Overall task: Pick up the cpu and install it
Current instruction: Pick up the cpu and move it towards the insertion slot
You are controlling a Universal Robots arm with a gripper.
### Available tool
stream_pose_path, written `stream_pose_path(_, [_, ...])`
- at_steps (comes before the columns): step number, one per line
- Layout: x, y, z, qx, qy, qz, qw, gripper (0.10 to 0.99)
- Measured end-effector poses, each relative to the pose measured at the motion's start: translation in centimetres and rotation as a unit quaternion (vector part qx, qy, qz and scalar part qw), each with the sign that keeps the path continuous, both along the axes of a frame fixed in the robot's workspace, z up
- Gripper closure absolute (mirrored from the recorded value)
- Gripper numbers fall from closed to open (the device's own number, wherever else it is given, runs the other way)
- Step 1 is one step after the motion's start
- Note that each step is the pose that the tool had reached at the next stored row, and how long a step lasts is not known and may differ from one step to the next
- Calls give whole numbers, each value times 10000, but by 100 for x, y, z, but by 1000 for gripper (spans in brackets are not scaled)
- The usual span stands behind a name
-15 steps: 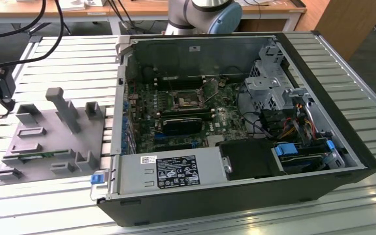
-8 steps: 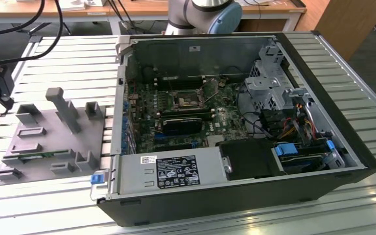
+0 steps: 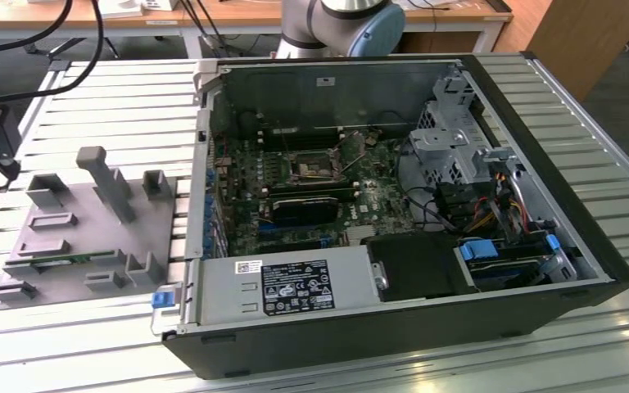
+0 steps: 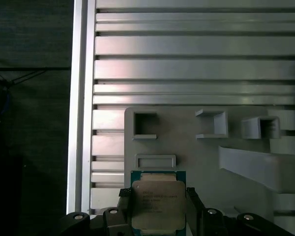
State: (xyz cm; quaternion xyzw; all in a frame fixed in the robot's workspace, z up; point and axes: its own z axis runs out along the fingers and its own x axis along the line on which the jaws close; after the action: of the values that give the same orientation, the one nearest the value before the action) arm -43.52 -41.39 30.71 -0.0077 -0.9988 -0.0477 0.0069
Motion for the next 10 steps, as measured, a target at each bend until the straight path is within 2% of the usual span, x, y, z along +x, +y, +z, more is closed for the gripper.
stream_pose_path(10, [0,0,98,0,0,0,10000,561])
